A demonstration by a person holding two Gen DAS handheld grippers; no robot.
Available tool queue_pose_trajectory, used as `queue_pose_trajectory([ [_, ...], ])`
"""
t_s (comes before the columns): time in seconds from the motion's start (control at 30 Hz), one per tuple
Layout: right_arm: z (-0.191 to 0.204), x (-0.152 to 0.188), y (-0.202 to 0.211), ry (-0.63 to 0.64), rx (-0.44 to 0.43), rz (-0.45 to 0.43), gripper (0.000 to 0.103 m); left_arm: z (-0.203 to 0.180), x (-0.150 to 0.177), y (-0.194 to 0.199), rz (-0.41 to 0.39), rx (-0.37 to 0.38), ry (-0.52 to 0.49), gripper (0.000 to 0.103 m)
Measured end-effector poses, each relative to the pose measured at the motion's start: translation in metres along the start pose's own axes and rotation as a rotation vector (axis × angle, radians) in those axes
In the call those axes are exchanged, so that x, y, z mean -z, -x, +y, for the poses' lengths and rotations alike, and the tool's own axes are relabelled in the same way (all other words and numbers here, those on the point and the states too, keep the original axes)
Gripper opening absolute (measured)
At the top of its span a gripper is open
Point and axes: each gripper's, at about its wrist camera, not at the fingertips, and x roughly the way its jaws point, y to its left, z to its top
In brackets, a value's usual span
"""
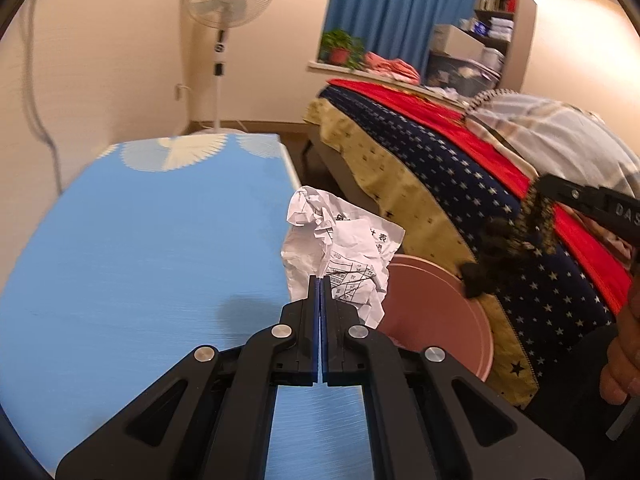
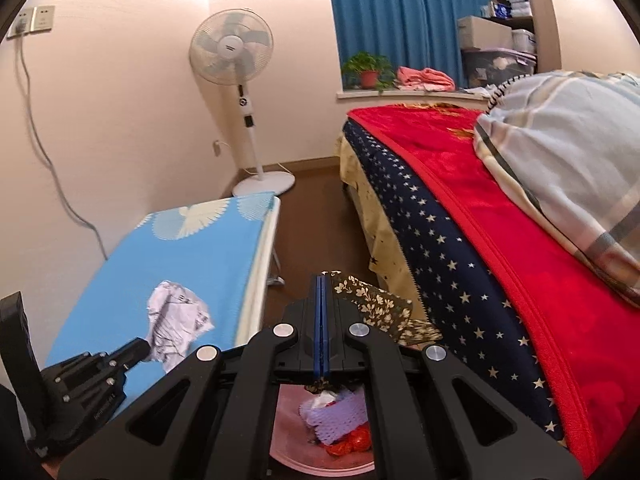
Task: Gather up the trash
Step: 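Lift and carry the paper and floral cloth over the pink bin with both grippers, then open both grippers to drop the paper and floral cloth into the bin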
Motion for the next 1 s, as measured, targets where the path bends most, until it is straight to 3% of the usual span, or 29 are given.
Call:
queue_pose_trajectory([
  [0.27, -0.007, 0.000, -0.019, -0.008, 0.043, 0.033, 0.000, -0.031, 0.003, -0.034, 0.051, 0.055, -0.044, 0.000],
  [0.57, -0.014, 0.001, -0.033, -0.032, 0.093, 0.069, 0.001, -0.042, 0.009, -0.064, 0.121, 0.129, -0.047, 0.001],
  [0.63, -0.018, 0.001, -0.035, -0.050, 0.115, 0.077, 0.004, -0.041, 0.010, -0.067, 0.131, 0.136, -0.044, 0.004],
  [0.7, -0.021, 0.001, -0.037, -0.065, 0.123, 0.086, 0.007, -0.038, 0.010, -0.069, 0.136, 0.140, -0.033, 0.027],
  [0.73, -0.021, 0.002, -0.038, -0.069, 0.125, 0.089, 0.017, -0.037, 0.010, -0.069, 0.133, 0.137, -0.027, 0.033],
  [0.77, -0.020, 0.002, -0.038, -0.066, 0.137, 0.088, 0.037, -0.035, 0.010, -0.068, 0.128, 0.134, -0.022, 0.036],
  [0.8, -0.019, 0.003, -0.036, -0.061, 0.140, 0.082, 0.046, -0.034, 0.009, -0.067, 0.125, 0.130, -0.018, 0.036],
  [0.83, -0.018, 0.003, -0.035, -0.053, 0.144, 0.075, 0.052, -0.032, 0.008, -0.066, 0.122, 0.130, -0.016, 0.037],
  [1.0, -0.016, 0.004, -0.031, -0.043, 0.145, 0.061, 0.060, -0.029, 0.003, -0.054, 0.096, 0.112, -0.022, 0.044],
])
